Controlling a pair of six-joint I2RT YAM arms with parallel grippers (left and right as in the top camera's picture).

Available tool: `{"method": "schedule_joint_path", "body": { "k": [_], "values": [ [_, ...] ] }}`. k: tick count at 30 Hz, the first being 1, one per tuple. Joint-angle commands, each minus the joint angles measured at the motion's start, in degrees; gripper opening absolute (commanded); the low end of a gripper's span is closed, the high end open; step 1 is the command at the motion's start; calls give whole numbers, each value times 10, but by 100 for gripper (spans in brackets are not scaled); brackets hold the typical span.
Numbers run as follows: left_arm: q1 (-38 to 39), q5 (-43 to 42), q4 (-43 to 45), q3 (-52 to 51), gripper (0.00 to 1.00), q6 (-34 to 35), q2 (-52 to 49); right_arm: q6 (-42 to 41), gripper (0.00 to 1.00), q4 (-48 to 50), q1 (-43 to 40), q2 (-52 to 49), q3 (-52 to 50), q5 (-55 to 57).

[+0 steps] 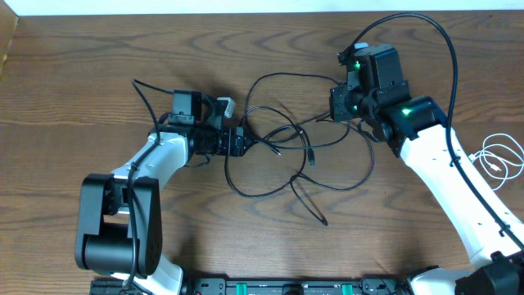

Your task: Untangle cables

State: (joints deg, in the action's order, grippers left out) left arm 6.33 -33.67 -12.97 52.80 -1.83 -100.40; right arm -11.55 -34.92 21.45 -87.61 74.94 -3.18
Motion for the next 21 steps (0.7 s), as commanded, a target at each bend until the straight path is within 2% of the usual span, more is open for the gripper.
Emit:
{"method": "schedule_joint_path", "body": {
  "k": [1,8,10,12,14,16,17,18,19,21],
  "values": [
    [8,52,5,3,82,17,5,3,1,0,0,-1,9,-62],
    [16,52,23,-2,84,17,4,11,1,6,0,-1,9,-93],
    [19,52,29,-5,78,17,4,11,1,6,0,-1,9,-93],
    [19,53,30,-6,68,17,4,11,1,6,0,-1,9,-93],
    [19,53,31,-6,50,17,4,11,1,5,0,-1,9,-93],
    [19,56,30,-6,27,18,4,11,1,4,0,0,9,-92],
    [19,66,30,-6,20,22,4,12,1,2,0,0,9,-92],
    [18,76,28,-6,19,29,4,11,1,-1,0,0,9,-92],
    [16,97,24,-6,13,43,4,12,1,-3,0,1,9,-92],
    [9,143,13,-6,11,74,4,12,1,-1,0,8,9,-96]
  ]
}}
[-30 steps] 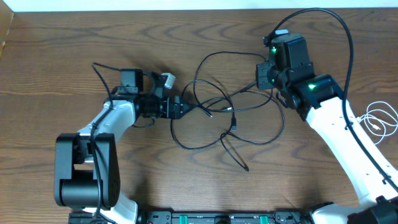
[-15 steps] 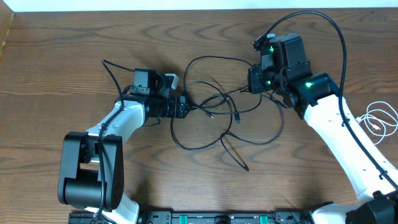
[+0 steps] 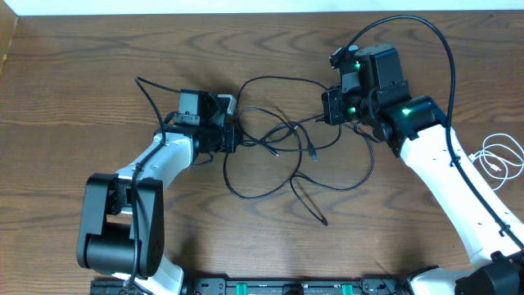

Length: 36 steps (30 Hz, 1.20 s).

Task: Untangle cables
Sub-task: 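Pull the right gripper far right, stretching the black cable across the table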

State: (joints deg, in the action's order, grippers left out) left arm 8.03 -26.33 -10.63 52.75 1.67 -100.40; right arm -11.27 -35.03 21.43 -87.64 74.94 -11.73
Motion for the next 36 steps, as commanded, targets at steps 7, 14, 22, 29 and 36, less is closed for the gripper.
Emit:
{"method": "schedule_joint_path", "body": {
  "k": [7,14,22,29,36],
  "values": [
    [-71,105,-47,-6,8,108,5,28,1,56,0,81,9,7],
    [-101,103,-59,-6,9,118,5,28,1,133,0,198,9,59],
    [-101,103,-59,-6,9,118,5,45,1,149,0,320,9,178],
    [-101,106,-59,-6,9,118,4,61,1,153,0,396,9,379],
    [-101,166,-64,-10,9,131,4,59,1,153,0,406,9,550]
  ]
}}
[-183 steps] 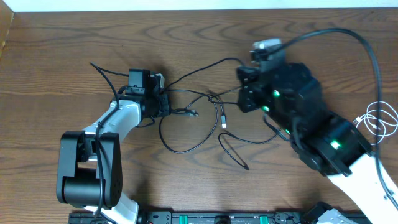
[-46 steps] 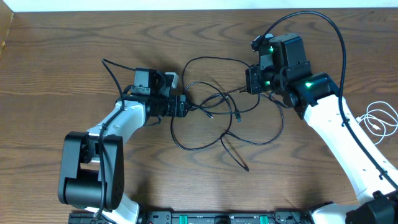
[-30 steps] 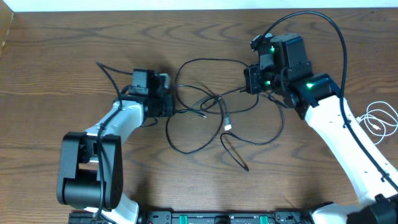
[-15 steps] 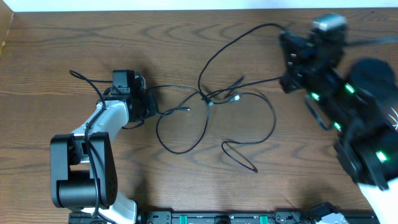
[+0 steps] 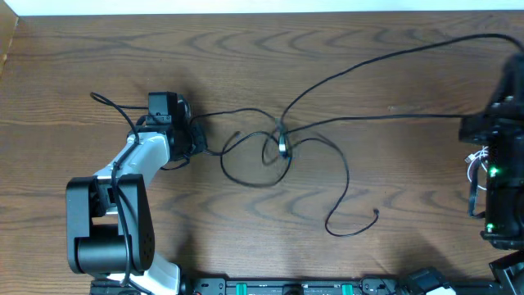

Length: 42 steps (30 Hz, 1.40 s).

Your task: Untangle cables

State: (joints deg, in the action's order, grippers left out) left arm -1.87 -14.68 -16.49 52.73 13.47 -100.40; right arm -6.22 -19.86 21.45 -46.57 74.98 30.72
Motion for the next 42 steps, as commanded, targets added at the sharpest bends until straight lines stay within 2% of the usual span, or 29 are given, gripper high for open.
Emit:
{"method": "schedule_joint_path", "body": {
  "k": [1,5,12,23,29,32,35,37,39,40,42],
  "values": [
    [-2,60,-8,-10,9,19,4,4,1,0,0,-7,9,152],
    [-8,68,-12,-12,9,26,4,-48,1,-24,0,-21,9,218],
    [-40,68,-13,-17,9,85,4,-95,1,-77,0,-73,9,218],
    [-45,46,-10,-17,8,98,4,-96,1,-145,0,-237,9,4],
    [-45,46,-10,-17,9,98,4,-96,8,-148,0,-336,9,-58],
    [-45,46,-8,-17,8,98,4,-96,20,-148,0,-380,9,-93],
    [-45,33,-5,-17,8,98,4,-96,55,-143,0,-418,9,-140],
    [-44,19,-1,-17,8,98,4,-96,68,-140,0,-440,9,-174],
    [-44,10,3,-17,9,97,4,-96,86,-137,0,-462,9,-214],
    [-44,9,3,-17,9,98,4,-96,91,-137,0,-473,9,-231],
    [-44,9,3,-17,9,98,4,-96,94,-138,0,-497,9,-272]
  ]
}}
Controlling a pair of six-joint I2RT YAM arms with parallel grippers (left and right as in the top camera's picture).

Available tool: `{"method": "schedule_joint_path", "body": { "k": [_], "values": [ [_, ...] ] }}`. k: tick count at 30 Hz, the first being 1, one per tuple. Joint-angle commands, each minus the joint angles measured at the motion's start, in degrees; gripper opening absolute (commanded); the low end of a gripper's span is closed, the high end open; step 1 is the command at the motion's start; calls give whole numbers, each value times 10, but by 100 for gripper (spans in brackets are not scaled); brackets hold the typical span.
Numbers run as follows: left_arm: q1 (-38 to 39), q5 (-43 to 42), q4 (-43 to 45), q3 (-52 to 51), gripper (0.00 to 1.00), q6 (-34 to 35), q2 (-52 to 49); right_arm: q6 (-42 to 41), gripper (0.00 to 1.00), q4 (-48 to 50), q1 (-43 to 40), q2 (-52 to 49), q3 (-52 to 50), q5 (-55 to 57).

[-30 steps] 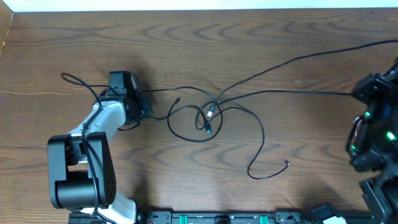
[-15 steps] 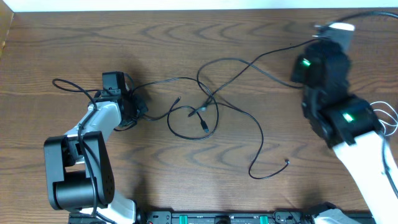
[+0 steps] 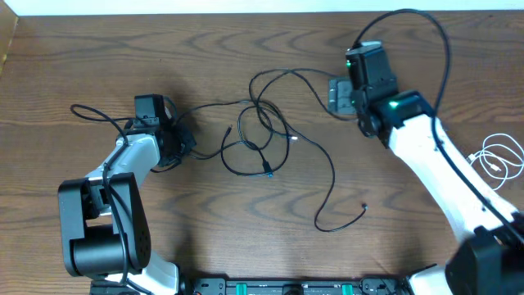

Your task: Untangle cables

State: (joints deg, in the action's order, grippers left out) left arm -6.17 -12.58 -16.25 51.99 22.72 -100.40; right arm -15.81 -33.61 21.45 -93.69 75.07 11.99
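Note:
A loose knot of thin black cables [image 3: 262, 139] lies at the table's middle. One long strand trails down to a free end [image 3: 364, 206], and a blue-tipped plug [image 3: 268, 174] lies just below the knot. My left gripper [image 3: 185, 139] sits left of the knot, shut on a strand that runs right into it. My right gripper [image 3: 334, 93] is at the knot's upper right, its grey fingers closed where a slack loop ends. The pinch points themselves are too small to make out.
A coiled white cable [image 3: 496, 159] lies at the right edge, beside the right arm. The arms' own black leads arc above the right wrist and out to the left of the left wrist. The table's far edge runs along the top.
The right gripper was at the far right edge with a strand pulled taut; it is now near the knot's upper right and that strand hangs slack. The left gripper sits slightly further left.
Both grippers first stood close on either side of a compact tangle. Later they were far apart, left gripper further left, right gripper at the right edge, with the cables drawn out long. Now the right one is near the centre again and the tangle is looser and more spread.

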Motion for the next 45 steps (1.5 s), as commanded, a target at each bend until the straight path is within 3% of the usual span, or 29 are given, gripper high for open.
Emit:
{"method": "schedule_joint_path", "body": {
  "k": [1,7,11,17,27,29,33,36,41,45],
  "values": [
    [-1,-12,1,-9,9,5,4,0,94,0,0,-38,8,-112],
    [-1,-45,10,-9,10,2,4,0,93,0,1,-116,8,-270],
    [-1,-109,29,-9,9,-42,4,0,83,-3,7,-176,8,-308],
    [-1,-142,38,-9,9,-66,4,21,45,-28,12,-198,8,-305],
    [-1,-143,40,-9,8,-77,4,25,42,-34,42,-199,-25,-197],
    [-1,-151,47,-9,8,-77,4,25,33,-17,50,-199,-43,-165],
    [-1,-248,99,2,8,-74,15,19,13,28,57,-199,-75,-137],
    [-2,-283,131,22,8,-23,44,-1,1,62,56,-199,-96,-135],
    [-3,-315,190,32,8,46,136,-26,1,103,56,-199,-122,-101],
    [-3,-318,162,32,8,53,249,-53,1,112,56,-199,-129,-68]
  ]
}}
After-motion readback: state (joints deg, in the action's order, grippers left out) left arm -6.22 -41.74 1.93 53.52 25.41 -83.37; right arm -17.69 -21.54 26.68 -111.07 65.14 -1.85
